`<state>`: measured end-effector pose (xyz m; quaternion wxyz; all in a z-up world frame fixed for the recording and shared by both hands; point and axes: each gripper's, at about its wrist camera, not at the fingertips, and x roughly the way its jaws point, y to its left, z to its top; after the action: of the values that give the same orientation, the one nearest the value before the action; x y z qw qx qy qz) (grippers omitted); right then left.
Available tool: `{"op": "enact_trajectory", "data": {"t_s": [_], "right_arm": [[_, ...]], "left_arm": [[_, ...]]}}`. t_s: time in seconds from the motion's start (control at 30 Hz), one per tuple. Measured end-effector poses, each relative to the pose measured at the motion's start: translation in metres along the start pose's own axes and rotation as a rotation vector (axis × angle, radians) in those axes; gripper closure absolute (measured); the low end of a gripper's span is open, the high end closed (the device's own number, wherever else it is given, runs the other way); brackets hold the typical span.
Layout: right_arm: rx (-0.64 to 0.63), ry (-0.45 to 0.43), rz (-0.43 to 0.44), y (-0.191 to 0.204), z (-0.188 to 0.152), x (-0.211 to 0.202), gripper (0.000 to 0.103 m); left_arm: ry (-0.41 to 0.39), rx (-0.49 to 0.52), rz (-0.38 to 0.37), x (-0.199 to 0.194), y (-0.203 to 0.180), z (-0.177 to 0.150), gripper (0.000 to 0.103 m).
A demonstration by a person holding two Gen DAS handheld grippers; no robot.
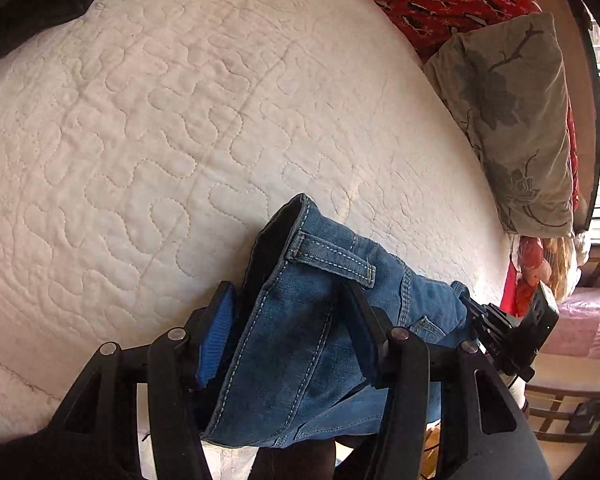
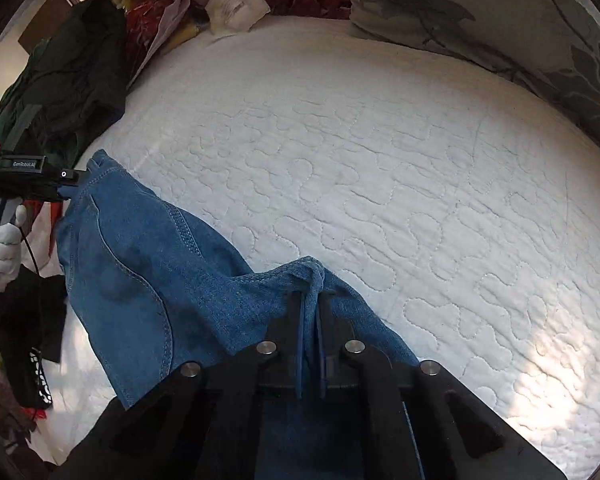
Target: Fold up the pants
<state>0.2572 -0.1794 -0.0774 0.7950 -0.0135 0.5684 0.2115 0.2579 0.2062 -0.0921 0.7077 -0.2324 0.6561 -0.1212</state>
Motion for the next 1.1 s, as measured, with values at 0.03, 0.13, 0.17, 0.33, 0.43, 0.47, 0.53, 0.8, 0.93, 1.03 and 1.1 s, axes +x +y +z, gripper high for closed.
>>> {"op": "enact_trajectory", "data": {"t_s": [0.03, 0.13, 0.17, 0.33, 0.43, 0.47, 0.53, 0.8, 0.93, 1.03, 1.1], "right_arm": [[-0.003, -0.028, -0.008, -0.001, 0.002, -0.007, 0.101], [0.148, -0.111, 0.002, -0.035, 0.005, -0.016, 0.101], [0.188, -0.097, -0.005, -0.043, 0.004, -0.007, 0.101], [0.245, -0.113, -0.012, -0.044, 0.002, -0.001, 0.095], [0.348, -0.174, 0.051, -0.053, -0.005, -0.026, 0.090], [0.380, -0.201, 0.081, -0.057, -0.012, -0.038, 0.087], [0.442, -0.262, 0.128, -0.065, -0.036, -0.064, 0.079], [0.714, -0.359, -0.033, -0.122, -0.202, -0.151, 0.062], [0.864, -0.365, -0.038, -0.148, -0.271, -0.156, 0.062], [0.936, -0.360, -0.008, -0.157, -0.294, -0.146, 0.062], [0.958, -0.357, 0.027, -0.152, -0.304, -0.140, 0.062]], "left_arm": [[-0.016, 0.018, 0.009, -0.005, -0.003, -0.006, 0.050], [-0.083, 0.067, 0.175, -0.005, -0.009, -0.008, 0.050], [-0.085, 0.062, 0.226, 0.000, -0.008, -0.005, 0.050], [-0.109, -0.044, 0.183, -0.010, 0.008, 0.001, 0.050], [-0.138, -0.078, 0.105, -0.034, 0.014, -0.012, 0.050], [-0.137, -0.078, 0.073, -0.039, 0.015, -0.020, 0.050], [-0.120, -0.069, 0.001, -0.045, 0.018, -0.037, 0.050], [-0.011, -0.074, -0.035, 0.002, 0.020, -0.101, 0.047], [0.025, -0.153, -0.070, 0.016, 0.025, -0.111, 0.047], [0.013, -0.204, -0.088, 0.011, 0.029, -0.118, 0.047], [0.001, -0.240, -0.107, 0.007, 0.032, -0.122, 0.047]]}}
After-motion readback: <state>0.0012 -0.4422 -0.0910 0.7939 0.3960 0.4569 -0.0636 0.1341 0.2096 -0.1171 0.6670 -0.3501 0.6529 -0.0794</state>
